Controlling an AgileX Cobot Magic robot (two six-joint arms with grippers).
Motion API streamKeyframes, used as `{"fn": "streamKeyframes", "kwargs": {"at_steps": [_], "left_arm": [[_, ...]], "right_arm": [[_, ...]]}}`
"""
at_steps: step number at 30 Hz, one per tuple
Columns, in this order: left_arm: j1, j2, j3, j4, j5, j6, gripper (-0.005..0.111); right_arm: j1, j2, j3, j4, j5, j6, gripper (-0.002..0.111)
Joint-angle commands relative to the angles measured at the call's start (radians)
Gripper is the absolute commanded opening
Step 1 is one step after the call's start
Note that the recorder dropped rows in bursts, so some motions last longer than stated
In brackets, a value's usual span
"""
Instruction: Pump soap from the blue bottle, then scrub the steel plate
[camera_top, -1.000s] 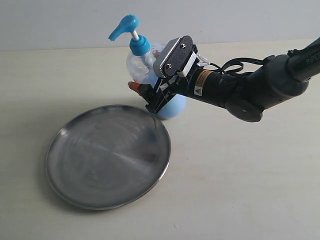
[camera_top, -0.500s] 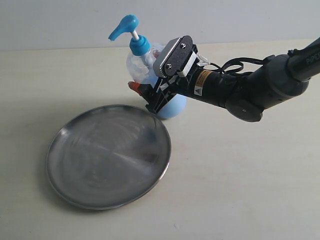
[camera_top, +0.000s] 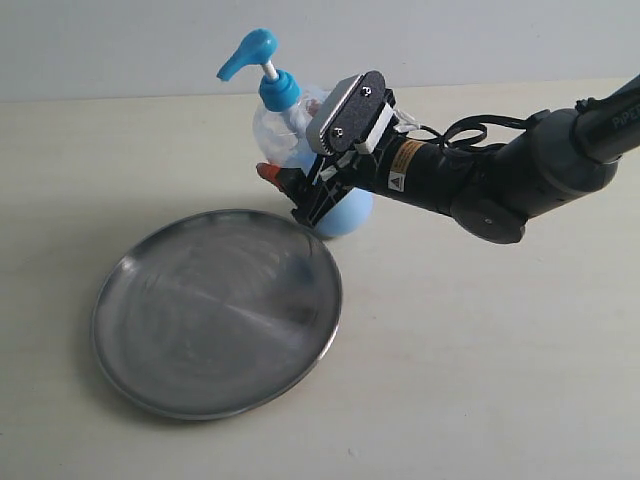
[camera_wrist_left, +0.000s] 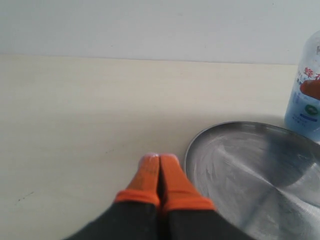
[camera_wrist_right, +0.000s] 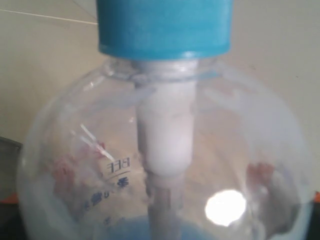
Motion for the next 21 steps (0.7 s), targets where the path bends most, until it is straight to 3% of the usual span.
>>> {"fn": "streamKeyframes", "kwargs": {"at_steps": [1, 11, 21], "left_arm": [[0.001, -0.006, 0.001, 0.001, 0.026, -0.003, 0.000], [0.002, -0.006, -0.156, 0.001, 0.031, -0.003, 0.000], [0.005, 0.204, -0.277, 0.005, 0.031, -0.003, 0.000]], "right_arm": [[0.001, -0.016, -0.016, 0.003, -0.022, -0.003, 0.000], [0.001, -0.016, -0.016, 0.003, -0.011, -0.003, 0.000], [0.001, -0.016, -0.016, 0.003, -0.011, -0.003, 0.000]]}}
